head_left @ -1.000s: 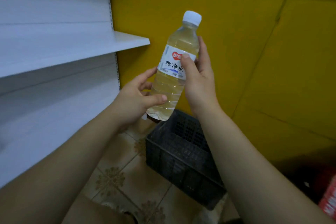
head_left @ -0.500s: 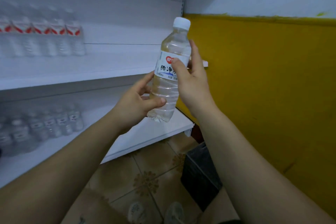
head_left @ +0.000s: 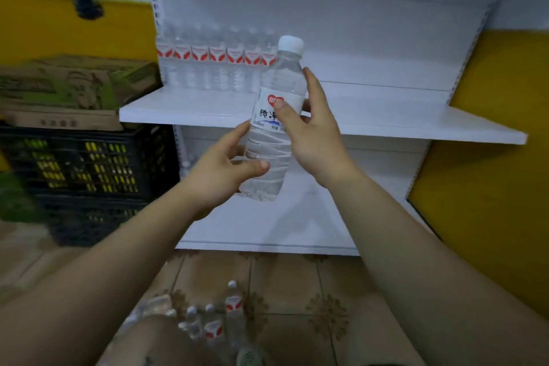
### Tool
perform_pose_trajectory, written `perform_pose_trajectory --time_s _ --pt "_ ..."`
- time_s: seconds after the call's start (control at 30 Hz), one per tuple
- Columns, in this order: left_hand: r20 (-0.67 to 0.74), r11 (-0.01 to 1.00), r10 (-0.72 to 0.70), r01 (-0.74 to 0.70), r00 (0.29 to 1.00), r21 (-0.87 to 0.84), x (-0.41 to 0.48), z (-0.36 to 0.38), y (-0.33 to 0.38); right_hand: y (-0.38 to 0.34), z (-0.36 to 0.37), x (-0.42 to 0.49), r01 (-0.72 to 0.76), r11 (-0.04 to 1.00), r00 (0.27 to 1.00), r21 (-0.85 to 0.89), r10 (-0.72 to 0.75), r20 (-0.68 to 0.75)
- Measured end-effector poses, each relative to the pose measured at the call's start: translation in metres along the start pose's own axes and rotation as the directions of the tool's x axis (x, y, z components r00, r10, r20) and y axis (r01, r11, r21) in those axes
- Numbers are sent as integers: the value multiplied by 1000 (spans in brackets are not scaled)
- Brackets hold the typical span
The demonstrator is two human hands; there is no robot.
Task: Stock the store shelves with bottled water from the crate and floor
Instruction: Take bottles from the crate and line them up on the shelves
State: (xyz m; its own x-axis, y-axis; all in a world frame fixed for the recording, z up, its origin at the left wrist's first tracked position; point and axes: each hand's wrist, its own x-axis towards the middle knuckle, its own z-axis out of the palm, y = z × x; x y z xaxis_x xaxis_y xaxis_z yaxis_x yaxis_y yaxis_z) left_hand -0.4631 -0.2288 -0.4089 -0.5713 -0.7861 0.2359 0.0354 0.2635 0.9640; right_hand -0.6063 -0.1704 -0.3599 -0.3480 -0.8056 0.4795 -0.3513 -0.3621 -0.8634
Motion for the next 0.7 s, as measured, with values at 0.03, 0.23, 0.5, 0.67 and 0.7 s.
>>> perform_pose_trajectory --time_s 0.03,0.23,0.5,0.67,0.7 --pt "-28 1000 -9 10 1000 10 -2 -10 -2 4 9 5 -8 1000 999 -5 8 38" --pt "-121 996 -79 82 990 21 7 -59 -30 38 50 44 -57 996 962 -69 73 263" --pt "-132 976 -209 215 969 38 73 -83 -114 140 77 105 -190 981 891 -36 188 413" --pt "-70 946 -318 321 946 37 128 -72 -203 234 78 128 -254 959 871 -126 284 401" --pt "-59 944 -326 328 944 38 139 -69 -223 254 78 133 -265 953 867 -144 301 396"
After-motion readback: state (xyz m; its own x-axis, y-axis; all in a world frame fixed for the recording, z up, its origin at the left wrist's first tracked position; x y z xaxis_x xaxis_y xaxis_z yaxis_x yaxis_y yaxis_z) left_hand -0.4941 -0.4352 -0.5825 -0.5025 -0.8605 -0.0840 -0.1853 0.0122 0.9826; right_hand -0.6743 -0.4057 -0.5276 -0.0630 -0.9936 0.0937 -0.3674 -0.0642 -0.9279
